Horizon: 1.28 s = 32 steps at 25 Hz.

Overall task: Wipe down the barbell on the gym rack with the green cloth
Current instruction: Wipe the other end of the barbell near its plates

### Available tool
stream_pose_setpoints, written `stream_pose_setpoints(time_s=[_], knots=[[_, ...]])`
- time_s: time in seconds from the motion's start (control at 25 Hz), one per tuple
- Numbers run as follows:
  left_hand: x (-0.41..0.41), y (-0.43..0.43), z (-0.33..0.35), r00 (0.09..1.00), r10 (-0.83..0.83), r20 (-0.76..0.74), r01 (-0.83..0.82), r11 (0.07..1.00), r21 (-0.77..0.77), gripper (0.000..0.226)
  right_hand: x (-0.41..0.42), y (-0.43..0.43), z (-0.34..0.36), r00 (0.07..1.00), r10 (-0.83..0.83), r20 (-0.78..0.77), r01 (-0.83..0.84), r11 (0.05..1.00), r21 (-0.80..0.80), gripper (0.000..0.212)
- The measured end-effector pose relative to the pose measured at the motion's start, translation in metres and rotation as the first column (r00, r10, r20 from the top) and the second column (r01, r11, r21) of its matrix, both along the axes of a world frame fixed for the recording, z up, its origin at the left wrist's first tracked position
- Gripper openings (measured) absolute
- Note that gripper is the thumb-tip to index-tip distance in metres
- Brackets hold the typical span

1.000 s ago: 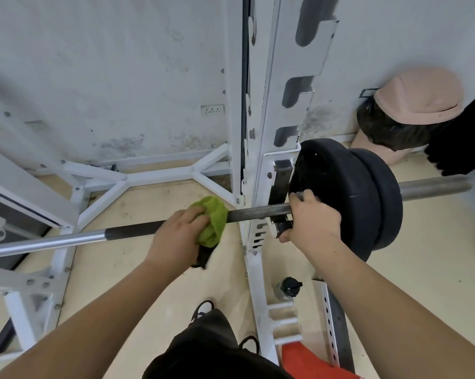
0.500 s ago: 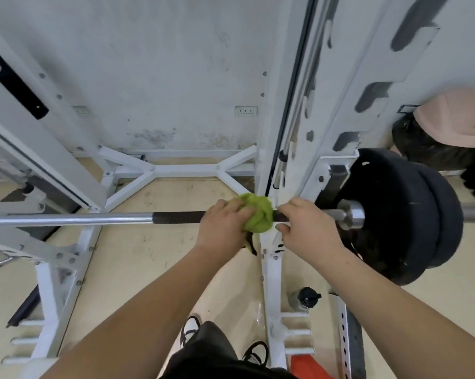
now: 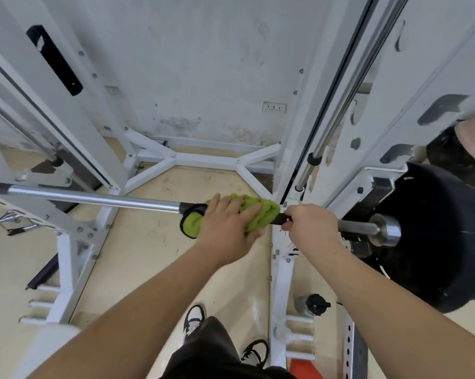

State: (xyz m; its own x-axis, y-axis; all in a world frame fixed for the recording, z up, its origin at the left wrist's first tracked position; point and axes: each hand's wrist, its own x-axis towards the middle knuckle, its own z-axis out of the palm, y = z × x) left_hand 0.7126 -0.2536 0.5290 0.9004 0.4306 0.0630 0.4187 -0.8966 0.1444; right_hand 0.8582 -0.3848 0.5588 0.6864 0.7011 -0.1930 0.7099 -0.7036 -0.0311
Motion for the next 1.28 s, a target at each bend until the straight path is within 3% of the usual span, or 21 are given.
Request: stream_pose_setpoints(time_s=[0.08, 0.16, 0.24, 0.32, 0.4, 0.48, 0.52, 0.6, 0.68, 0.76, 0.88, 0.92, 1.0, 1.12, 1.2, 1.28], knots=[[-0.030, 0.036, -0.004, 0.992, 0.071, 0.106, -0.068, 0.997, -0.030, 0.046, 0.003, 0.002, 0.000, 1.000, 0.007, -0.020, -0.008, 1.000, -0.029, 0.017], [-0.049, 0.055, -0.003, 0.962, 0.249, 0.115, -0.235, 0.964, -0.120, 0.042, 0.003, 0.003, -0.002, 0.999, 0.020, -0.039, -0.022, 0.998, -0.056, 0.018], [-0.033, 0.040, -0.006, 0.923, 0.362, 0.129, -0.349, 0.931, -0.109, 0.034, 0.002, 0.002, -0.004, 0.999, 0.037, -0.023, -0.038, 0.998, -0.042, 0.018], [-0.003, 0.005, -0.011, 0.942, 0.300, 0.150, -0.292, 0.953, -0.076, 0.036, 0.001, 0.001, -0.004, 0.999, 0.048, 0.006, -0.048, 0.999, -0.021, 0.017], [0.013, -0.014, -0.015, 0.977, 0.109, 0.183, -0.093, 0.991, -0.096, 0.041, 0.003, 0.001, -0.002, 0.998, 0.054, 0.031, -0.054, 0.998, -0.022, 0.016], [0.001, 0.009, -0.016, 0.981, -0.021, 0.193, 0.044, 0.992, -0.116, 0.046, 0.004, 0.002, 0.000, 0.998, 0.056, 0.034, -0.055, 0.998, -0.034, 0.016], [-0.014, 0.028, -0.014, 0.984, -0.006, 0.179, 0.032, 0.989, -0.143, 0.049, 0.004, 0.003, 0.000, 0.998, 0.056, 0.028, -0.055, 0.998, -0.043, 0.016], [-0.041, 0.059, -0.009, 0.961, 0.235, 0.147, -0.197, 0.952, -0.233, 0.052, 0.002, 0.002, -0.001, 0.998, 0.049, 0.027, -0.047, 0.998, -0.051, 0.017], [-0.040, 0.058, -0.006, 0.862, 0.485, 0.148, -0.433, 0.856, -0.284, 0.052, 0.002, 0.003, -0.003, 0.999, 0.039, 0.029, -0.038, 0.998, -0.047, 0.016], [-0.013, 0.018, -0.004, 0.887, 0.416, 0.202, -0.369, 0.899, -0.234, 0.053, 0.003, 0.003, -0.005, 0.999, 0.032, 0.036, -0.031, 0.999, -0.035, 0.015], [0.000, -0.008, -0.012, 0.953, 0.088, 0.290, -0.044, 0.987, -0.155, 0.052, 0.003, 0.002, -0.003, 0.997, 0.039, 0.065, -0.037, 0.999, -0.027, 0.016], [-0.009, 0.006, -0.009, 0.955, 0.050, 0.292, -0.005, 0.988, -0.154, 0.050, 0.003, 0.001, -0.001, 0.997, 0.043, 0.060, -0.041, 0.999, -0.035, 0.017], [-0.041, 0.044, -0.006, 0.958, 0.148, 0.247, -0.113, 0.982, -0.152, 0.043, 0.002, 0.001, 0.002, 0.998, 0.044, 0.038, -0.042, 0.998, -0.057, 0.018], [-0.056, 0.062, -0.004, 0.867, 0.459, 0.195, -0.453, 0.888, -0.075, 0.037, 0.000, 0.005, 0.000, 0.999, 0.034, 0.034, -0.031, 0.997, -0.070, 0.016], [-0.028, 0.028, -0.004, 0.881, 0.440, 0.173, -0.433, 0.898, -0.080, 0.047, 0.000, 0.007, -0.001, 0.999, 0.026, 0.034, -0.024, 0.997, -0.067, 0.015], [-0.014, 0.000, -0.003, 0.934, 0.271, 0.234, -0.255, 0.962, -0.100, 0.052, 0.003, 0.005, 0.000, 0.999, 0.021, 0.025, -0.020, 0.997, -0.071, 0.016]])
